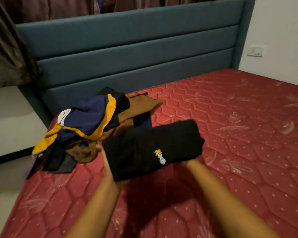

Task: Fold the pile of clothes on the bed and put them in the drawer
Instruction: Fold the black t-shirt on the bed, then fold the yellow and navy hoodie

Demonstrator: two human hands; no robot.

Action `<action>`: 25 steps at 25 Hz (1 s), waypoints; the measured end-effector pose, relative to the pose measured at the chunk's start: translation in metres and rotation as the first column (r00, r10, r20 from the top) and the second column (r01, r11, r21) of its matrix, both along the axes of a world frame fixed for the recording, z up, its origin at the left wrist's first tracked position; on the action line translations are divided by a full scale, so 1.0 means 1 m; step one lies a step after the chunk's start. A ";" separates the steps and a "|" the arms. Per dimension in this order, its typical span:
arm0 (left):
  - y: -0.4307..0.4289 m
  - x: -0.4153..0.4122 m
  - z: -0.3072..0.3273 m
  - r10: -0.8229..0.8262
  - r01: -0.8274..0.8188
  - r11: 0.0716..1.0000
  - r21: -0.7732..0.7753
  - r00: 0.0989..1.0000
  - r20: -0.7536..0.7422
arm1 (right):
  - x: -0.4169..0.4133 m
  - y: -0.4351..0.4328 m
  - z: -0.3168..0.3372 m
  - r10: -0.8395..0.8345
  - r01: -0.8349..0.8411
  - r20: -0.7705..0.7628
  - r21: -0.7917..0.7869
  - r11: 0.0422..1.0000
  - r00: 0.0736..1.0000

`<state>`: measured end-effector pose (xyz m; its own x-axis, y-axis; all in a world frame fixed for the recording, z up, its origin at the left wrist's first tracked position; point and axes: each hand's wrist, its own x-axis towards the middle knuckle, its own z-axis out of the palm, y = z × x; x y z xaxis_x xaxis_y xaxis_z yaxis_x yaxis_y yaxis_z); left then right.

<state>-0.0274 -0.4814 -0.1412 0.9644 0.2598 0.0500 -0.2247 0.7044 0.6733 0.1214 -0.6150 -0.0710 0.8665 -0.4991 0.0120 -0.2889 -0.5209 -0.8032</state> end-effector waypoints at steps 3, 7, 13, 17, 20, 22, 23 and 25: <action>-0.036 0.086 0.048 0.234 -0.176 0.955 0.240 0.941 -0.243 | 0.077 -0.064 -0.036 0.530 -0.551 -0.231 -0.037 0.834 0.816; -0.049 0.119 -0.055 0.370 0.116 0.760 0.640 0.732 -0.572 | 0.126 -0.147 -0.163 0.642 -0.840 -0.542 -0.316 0.442 0.542; -0.083 0.059 -0.152 0.508 0.599 -0.019 0.801 0.696 -0.508 | 0.098 -0.161 -0.226 0.546 -0.653 -0.374 -0.549 0.522 0.750; -0.087 0.014 -0.150 0.577 0.588 -0.280 0.759 0.735 -0.356 | 0.055 -0.161 -0.228 0.521 -0.666 -0.420 -0.541 0.514 0.743; -0.068 -0.020 -0.133 0.520 0.679 -0.345 0.648 0.713 -0.471 | 0.008 -0.147 -0.216 0.518 -0.724 -0.507 -0.470 0.504 0.689; -0.056 -0.042 -0.110 0.632 0.716 -0.292 0.635 0.643 -0.434 | -0.015 -0.130 -0.202 0.508 -0.788 -0.607 -0.410 0.459 0.611; -0.046 -0.059 -0.100 0.659 0.760 -0.197 0.620 0.571 -0.490 | -0.026 -0.118 -0.192 0.492 -0.820 -0.662 -0.389 0.419 0.565; -0.024 -0.096 -0.082 0.740 0.670 -0.247 0.700 0.597 -0.310 | -0.044 -0.087 -0.170 0.483 -0.876 -0.733 -0.366 0.314 0.480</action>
